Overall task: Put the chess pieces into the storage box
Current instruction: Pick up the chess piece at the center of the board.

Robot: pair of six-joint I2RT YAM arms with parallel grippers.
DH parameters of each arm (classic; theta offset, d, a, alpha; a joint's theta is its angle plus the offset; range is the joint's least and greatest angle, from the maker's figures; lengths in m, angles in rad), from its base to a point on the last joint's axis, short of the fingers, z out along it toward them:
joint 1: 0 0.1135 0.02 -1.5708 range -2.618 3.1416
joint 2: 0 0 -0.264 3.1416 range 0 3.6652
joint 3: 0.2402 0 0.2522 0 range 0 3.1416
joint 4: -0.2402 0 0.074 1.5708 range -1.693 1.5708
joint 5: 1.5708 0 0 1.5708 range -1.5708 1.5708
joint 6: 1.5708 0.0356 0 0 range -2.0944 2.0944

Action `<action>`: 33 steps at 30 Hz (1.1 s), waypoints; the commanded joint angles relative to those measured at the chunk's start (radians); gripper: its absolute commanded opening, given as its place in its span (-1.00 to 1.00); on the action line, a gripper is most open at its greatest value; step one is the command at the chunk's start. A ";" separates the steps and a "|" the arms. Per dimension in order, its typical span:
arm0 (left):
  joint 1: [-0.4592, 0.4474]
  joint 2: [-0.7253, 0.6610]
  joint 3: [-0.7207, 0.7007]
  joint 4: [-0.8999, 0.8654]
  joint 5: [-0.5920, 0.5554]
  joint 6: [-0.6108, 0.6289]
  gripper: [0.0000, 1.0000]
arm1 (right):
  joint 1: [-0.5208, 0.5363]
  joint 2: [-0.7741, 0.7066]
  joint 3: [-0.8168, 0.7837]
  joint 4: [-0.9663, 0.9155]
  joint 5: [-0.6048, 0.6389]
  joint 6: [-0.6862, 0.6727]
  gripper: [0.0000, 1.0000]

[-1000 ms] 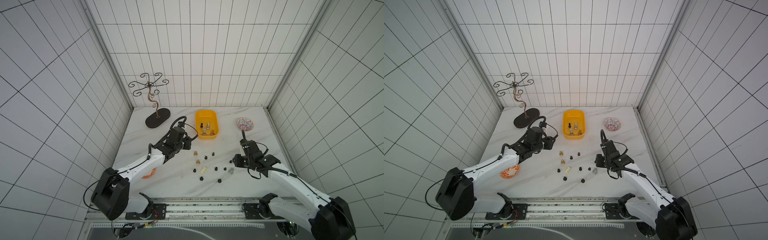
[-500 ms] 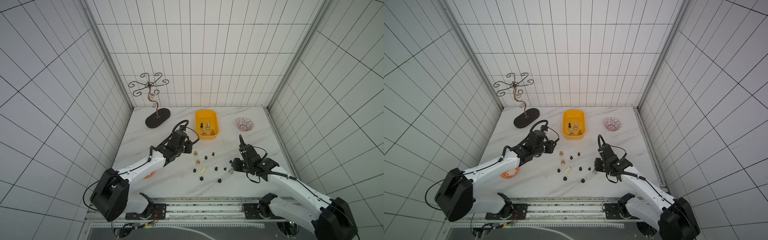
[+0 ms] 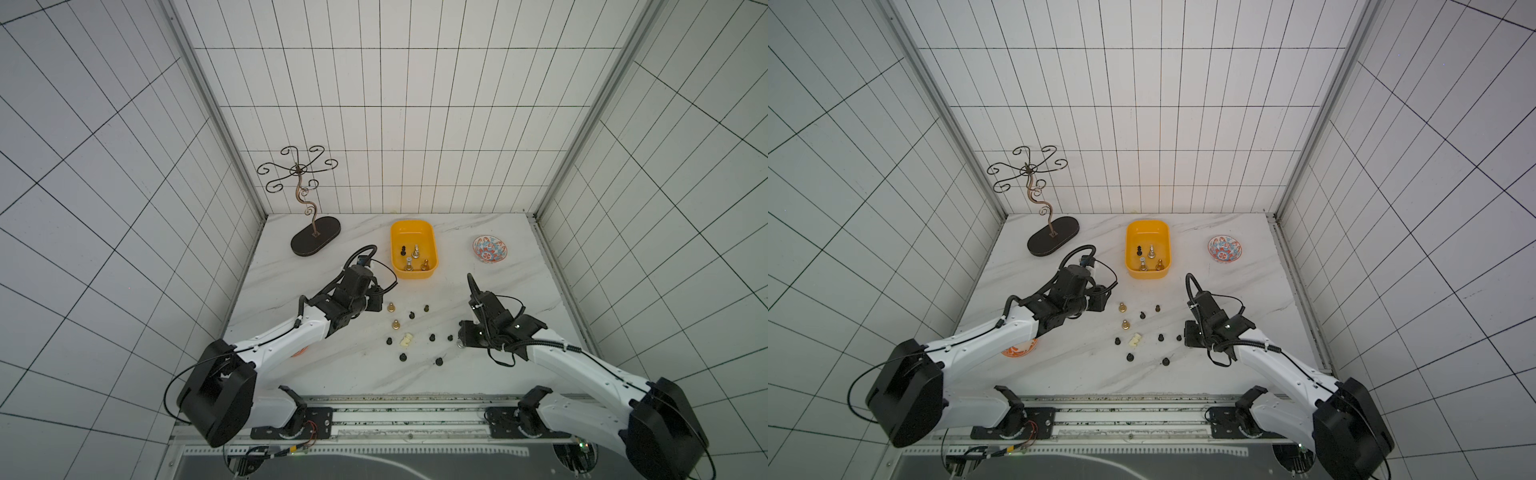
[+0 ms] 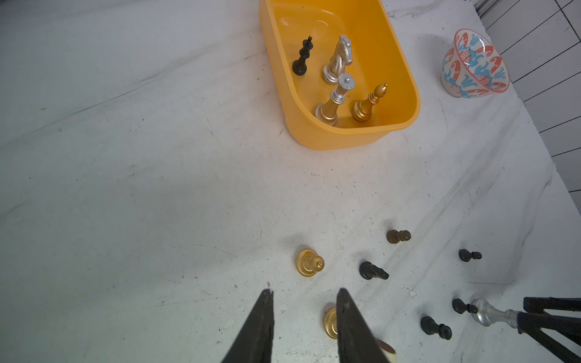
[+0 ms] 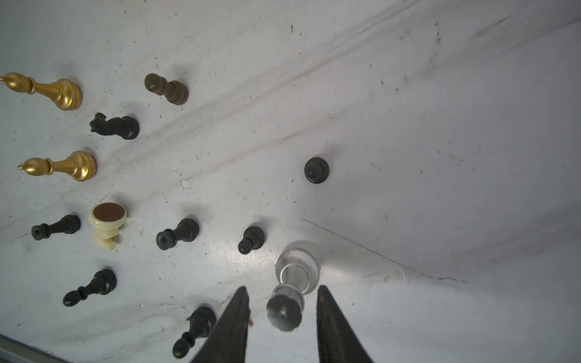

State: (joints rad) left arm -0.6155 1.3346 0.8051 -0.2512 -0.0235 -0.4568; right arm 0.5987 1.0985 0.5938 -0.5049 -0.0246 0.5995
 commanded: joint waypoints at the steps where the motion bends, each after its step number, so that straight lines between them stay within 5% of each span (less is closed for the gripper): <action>1: -0.004 -0.018 -0.008 0.005 -0.010 -0.011 -0.34 | 0.012 0.016 -0.049 0.001 0.035 0.020 -0.27; 23: -0.004 -0.015 -0.003 -0.009 -0.009 -0.006 -0.34 | 0.016 0.014 -0.067 0.034 0.041 0.017 -0.68; 33: -0.007 -0.003 0.028 -0.089 0.009 0.001 -0.34 | 0.016 -0.055 0.048 0.032 0.063 -0.041 -0.69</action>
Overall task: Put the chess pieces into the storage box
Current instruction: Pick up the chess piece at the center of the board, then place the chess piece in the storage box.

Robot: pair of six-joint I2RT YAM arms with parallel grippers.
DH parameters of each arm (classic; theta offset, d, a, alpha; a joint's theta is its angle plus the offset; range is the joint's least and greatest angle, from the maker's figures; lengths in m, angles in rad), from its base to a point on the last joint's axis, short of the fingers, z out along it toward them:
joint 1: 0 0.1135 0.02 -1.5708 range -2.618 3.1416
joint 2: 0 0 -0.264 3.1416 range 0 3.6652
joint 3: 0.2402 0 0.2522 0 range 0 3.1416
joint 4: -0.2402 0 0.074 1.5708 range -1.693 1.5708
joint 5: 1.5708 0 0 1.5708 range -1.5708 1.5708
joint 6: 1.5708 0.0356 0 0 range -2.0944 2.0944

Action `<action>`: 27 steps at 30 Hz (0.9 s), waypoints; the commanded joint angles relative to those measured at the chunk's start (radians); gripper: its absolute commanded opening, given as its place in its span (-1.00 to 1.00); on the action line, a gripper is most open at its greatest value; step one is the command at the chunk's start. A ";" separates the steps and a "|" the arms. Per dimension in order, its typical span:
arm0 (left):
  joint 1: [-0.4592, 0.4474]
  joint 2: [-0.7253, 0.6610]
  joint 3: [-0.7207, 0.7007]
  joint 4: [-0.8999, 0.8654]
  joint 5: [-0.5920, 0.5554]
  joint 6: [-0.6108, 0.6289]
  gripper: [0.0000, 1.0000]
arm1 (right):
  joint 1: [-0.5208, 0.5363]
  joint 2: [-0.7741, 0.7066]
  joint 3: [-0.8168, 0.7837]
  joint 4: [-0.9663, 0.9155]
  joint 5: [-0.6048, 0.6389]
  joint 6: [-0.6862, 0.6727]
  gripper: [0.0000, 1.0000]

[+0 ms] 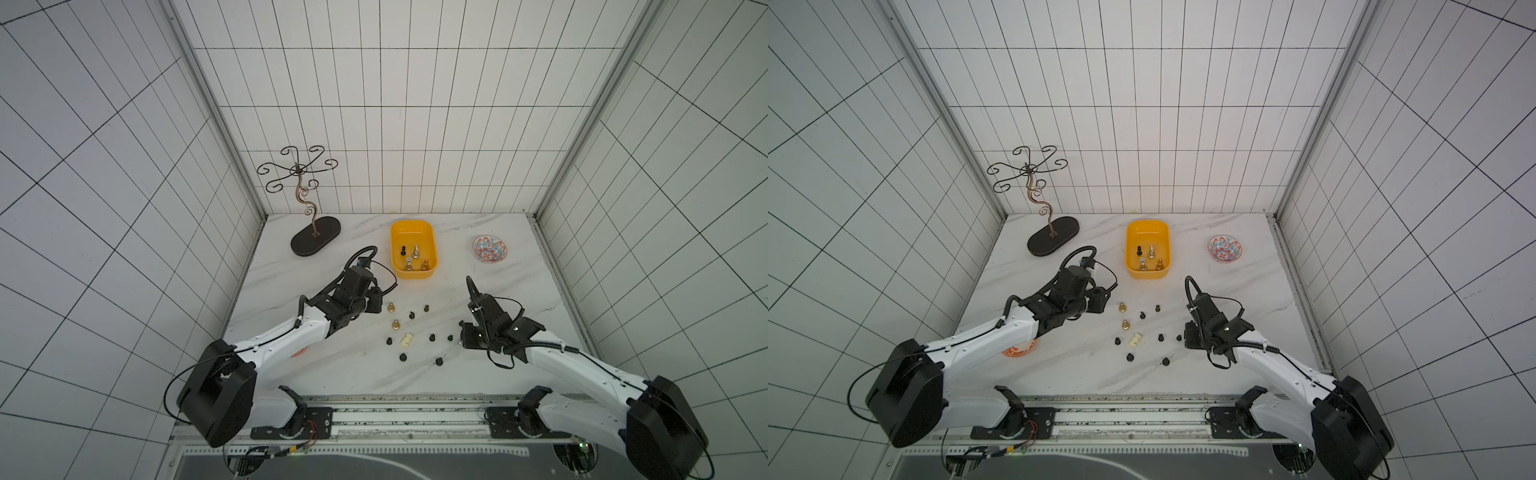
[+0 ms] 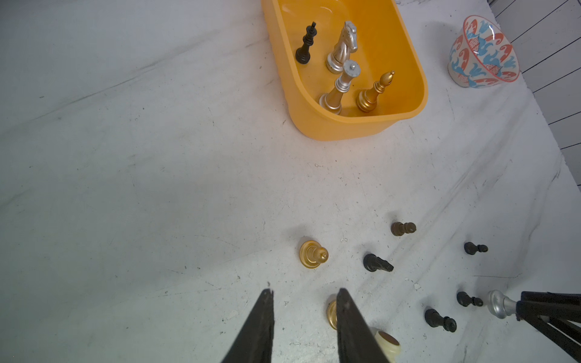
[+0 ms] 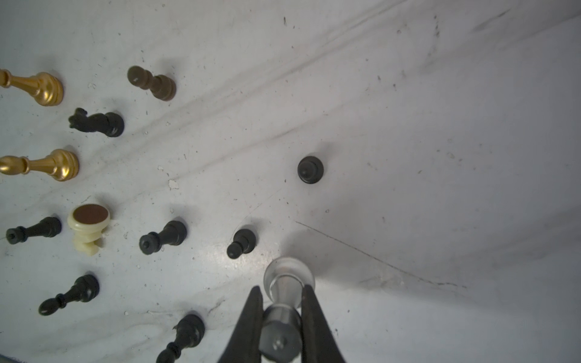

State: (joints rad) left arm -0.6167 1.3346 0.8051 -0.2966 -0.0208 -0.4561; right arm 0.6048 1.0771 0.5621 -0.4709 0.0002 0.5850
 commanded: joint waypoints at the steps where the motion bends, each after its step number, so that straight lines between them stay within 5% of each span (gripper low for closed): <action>1: -0.006 -0.005 0.030 -0.056 0.003 0.000 -0.34 | 0.010 -0.042 0.093 0.005 0.048 -0.039 -0.69; 15: -0.012 -0.060 0.028 -0.087 -0.043 -0.042 -0.33 | -0.086 0.137 0.326 0.090 -0.049 -0.229 -0.69; 27: -0.010 -0.122 -0.041 -0.039 -0.065 -0.028 -0.33 | -0.163 0.503 0.795 0.062 -0.058 -0.350 -0.69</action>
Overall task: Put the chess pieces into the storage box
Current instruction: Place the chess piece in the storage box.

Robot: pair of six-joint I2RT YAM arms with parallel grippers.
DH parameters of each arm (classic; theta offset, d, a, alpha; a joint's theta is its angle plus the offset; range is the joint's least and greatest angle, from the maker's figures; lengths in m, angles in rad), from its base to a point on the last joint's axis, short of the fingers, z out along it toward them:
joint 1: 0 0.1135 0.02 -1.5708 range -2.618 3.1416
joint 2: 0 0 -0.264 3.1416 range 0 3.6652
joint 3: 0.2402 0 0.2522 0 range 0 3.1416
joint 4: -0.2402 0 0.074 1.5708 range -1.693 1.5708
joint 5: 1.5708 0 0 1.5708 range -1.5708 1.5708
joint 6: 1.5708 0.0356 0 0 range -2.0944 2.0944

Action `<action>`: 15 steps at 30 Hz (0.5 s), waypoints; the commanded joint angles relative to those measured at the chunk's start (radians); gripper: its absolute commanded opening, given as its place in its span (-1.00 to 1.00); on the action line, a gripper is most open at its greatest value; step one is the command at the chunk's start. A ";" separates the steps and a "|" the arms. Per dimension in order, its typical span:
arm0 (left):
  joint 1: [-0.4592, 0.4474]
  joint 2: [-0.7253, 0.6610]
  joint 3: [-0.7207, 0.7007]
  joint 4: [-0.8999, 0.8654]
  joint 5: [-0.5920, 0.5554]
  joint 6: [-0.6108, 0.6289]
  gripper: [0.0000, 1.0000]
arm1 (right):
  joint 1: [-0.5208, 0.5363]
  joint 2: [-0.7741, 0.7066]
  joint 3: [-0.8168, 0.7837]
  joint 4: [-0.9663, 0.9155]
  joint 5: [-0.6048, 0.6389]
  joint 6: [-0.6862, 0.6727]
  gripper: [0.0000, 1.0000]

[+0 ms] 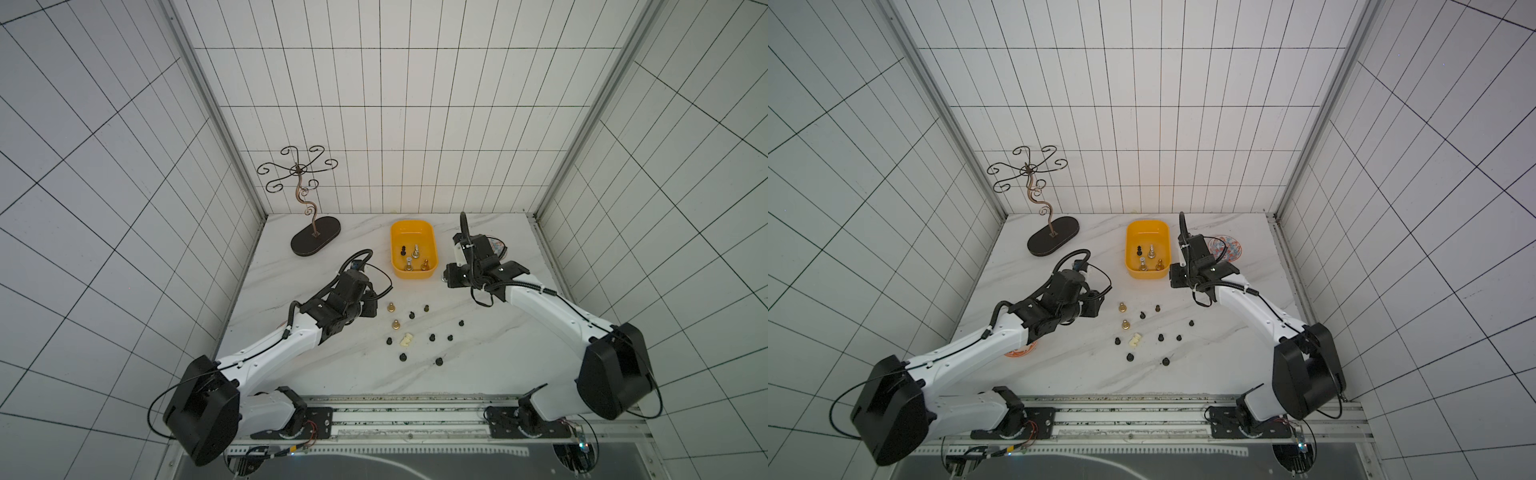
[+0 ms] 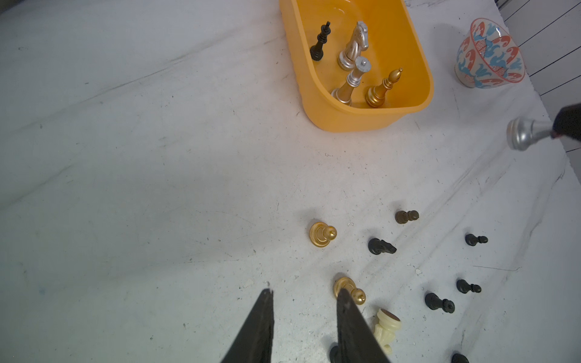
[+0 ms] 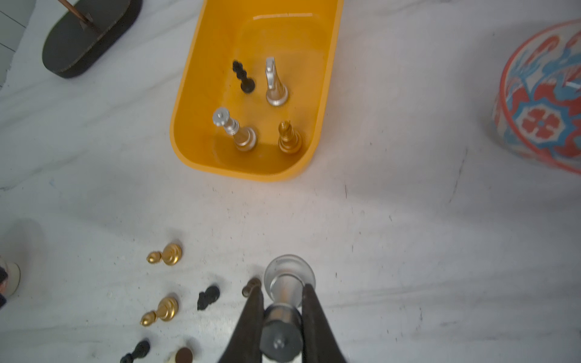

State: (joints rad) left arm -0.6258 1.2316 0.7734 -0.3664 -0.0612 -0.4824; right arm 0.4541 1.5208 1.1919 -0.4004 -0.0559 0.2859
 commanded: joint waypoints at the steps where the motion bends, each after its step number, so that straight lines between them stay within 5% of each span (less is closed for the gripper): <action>1: 0.000 -0.019 -0.010 0.027 -0.026 0.003 -0.33 | -0.015 0.092 0.205 -0.011 -0.002 -0.057 -0.69; 15: -0.003 -0.065 -0.076 0.061 0.027 -0.025 -0.32 | -0.023 0.562 0.710 -0.082 0.114 -0.161 -0.70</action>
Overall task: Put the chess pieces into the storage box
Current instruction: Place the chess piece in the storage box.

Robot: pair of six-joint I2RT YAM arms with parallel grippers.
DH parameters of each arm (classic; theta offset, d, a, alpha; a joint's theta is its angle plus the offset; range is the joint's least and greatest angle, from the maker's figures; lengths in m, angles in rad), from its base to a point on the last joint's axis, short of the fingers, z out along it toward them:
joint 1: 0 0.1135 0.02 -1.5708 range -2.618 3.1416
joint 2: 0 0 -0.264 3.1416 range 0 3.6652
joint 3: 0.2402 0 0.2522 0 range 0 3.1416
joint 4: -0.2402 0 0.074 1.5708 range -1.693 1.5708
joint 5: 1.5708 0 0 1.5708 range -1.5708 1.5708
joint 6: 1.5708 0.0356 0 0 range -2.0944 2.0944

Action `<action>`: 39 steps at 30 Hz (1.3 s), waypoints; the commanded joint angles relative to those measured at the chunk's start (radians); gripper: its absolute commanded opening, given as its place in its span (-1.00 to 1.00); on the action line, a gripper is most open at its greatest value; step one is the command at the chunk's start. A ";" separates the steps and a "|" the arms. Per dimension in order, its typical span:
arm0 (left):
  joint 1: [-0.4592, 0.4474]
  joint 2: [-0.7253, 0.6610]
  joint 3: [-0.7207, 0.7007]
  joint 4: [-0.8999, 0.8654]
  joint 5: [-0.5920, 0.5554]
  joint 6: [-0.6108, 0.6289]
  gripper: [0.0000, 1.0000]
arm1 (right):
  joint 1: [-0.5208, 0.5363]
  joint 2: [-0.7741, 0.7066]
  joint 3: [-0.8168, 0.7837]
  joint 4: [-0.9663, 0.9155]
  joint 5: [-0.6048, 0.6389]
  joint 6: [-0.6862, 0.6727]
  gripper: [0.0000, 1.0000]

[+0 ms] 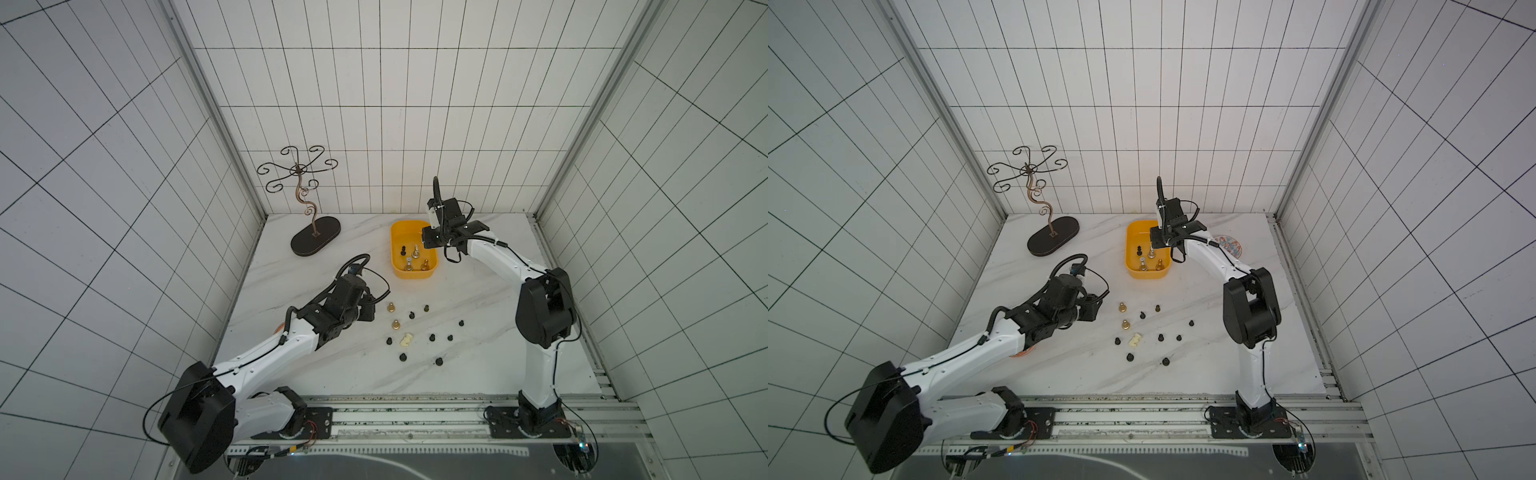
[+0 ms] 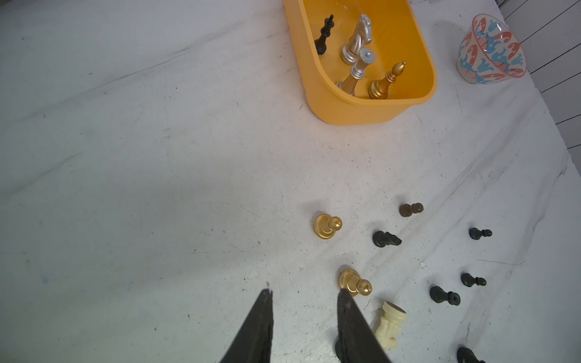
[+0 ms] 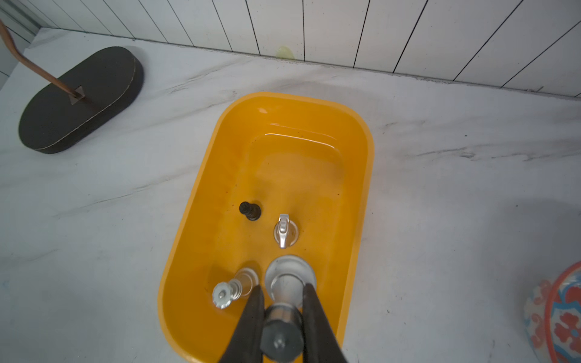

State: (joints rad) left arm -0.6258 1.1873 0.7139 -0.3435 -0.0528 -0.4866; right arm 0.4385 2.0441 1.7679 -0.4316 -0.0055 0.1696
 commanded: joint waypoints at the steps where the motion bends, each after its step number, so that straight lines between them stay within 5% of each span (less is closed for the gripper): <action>1: -0.003 -0.022 -0.020 0.039 0.023 -0.022 -0.32 | -0.007 0.059 0.151 -0.055 0.072 -0.047 -0.70; 21: -0.020 -0.035 -0.051 0.062 0.050 -0.049 -0.32 | -0.027 0.316 0.294 -0.068 0.078 -0.044 -0.69; 39: -0.029 -0.078 -0.071 0.061 0.040 -0.069 -0.32 | -0.032 0.301 0.306 -0.077 0.058 -0.036 -0.36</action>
State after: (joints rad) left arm -0.6476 1.1309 0.6521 -0.3027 -0.0044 -0.5423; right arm 0.4164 2.3611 1.9881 -0.4828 0.0608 0.1398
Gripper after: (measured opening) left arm 0.339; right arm 0.317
